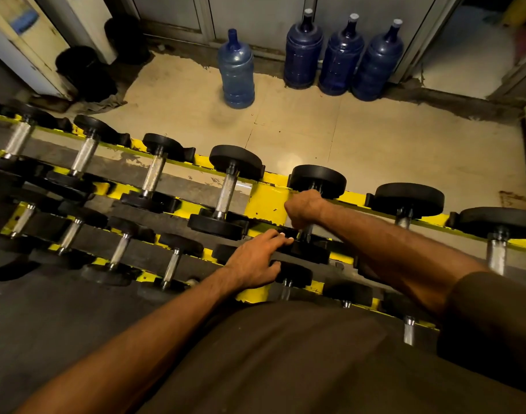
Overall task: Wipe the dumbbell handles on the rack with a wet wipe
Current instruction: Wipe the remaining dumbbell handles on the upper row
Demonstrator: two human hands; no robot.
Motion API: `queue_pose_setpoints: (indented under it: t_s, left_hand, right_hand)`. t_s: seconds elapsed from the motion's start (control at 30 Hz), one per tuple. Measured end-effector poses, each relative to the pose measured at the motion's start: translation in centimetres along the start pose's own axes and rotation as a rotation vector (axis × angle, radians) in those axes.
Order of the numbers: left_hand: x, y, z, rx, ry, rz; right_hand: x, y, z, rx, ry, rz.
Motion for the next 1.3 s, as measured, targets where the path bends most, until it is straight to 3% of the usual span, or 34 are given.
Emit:
queue_pose_setpoints:
  t_s: [0.07, 0.23, 0.3, 0.4, 0.47, 0.53, 0.63, 0.8, 0.93, 1.0, 1.07, 1.2, 1.23, 1.3]
  left_hand:
    - [0.1, -0.1, 0.0, 0.003, -0.004, -0.003]
    - [0.1, 0.1, -0.2, 0.009, 0.002, 0.005]
    - [0.2, 0.1, -0.3, 0.0, 0.003, 0.004]
    - [0.1, 0.2, -0.3, -0.004, 0.008, 0.006]
    - [0.1, 0.1, -0.4, -0.001, 0.018, 0.018]
    - [0.1, 0.1, -0.5, 0.006, 0.024, 0.028]
    - [0.1, 0.1, -0.4, 0.017, 0.038, 0.044]
    - [0.2, 0.2, -0.5, -0.001, 0.045, 0.051]
    - [0.1, 0.2, -0.4, -0.023, 0.037, 0.04]
    - [0.1, 0.2, -0.3, -0.031, 0.035, 0.036]
    - [0.1, 0.2, -0.3, -0.032, 0.039, 0.043]
    - [0.0, 0.3, -0.4, -0.029, 0.034, 0.038]
    - [-0.1, 0.4, -0.5, -0.032, 0.035, 0.041]
    - [0.0, 0.5, -0.5, -0.032, 0.043, 0.047]
  right_hand:
    - [-0.4, -0.1, 0.4, -0.049, 0.041, -0.034]
    - [1.2, 1.1, 0.9, 0.238, -0.099, -0.032]
    - [1.5, 0.9, 0.8, 0.199, -0.06, -0.022]
    - [0.5, -0.4, 1.0, 0.011, 0.097, -0.092]
    - [1.1, -1.4, 1.4, 0.104, 0.111, -0.195]
    - [3.0, -2.5, 2.1, 0.363, 0.071, -0.416]
    - [4.8, -5.5, 4.0, 0.711, -0.1, -1.023]
    - [3.9, -9.4, 3.4, 0.701, -0.561, -1.719]
    - [4.4, -8.3, 1.2, 0.764, -0.727, -2.277]
    - [4.2, -8.0, 0.4, 0.677, -0.736, -2.459]
    - [4.0, -8.4, 0.4, 0.461, -0.677, -2.551]
    - [4.9, -9.9, 3.1, 0.022, -0.534, -2.268]
    - [5.3, -9.7, 3.3, -0.013, -0.494, -2.218]
    - [5.9, -9.0, 2.4, 0.08, -0.458, -2.232]
Point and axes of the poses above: each hand's wrist, its own z-axis away from the middle knuckle, its own y-axis out of the back of the hand, x = y × z, the point moved 2 cm from there along -z, towards the middle knuckle, and after that the axes turned 14 degrees about -z, right-handed, at the moved point
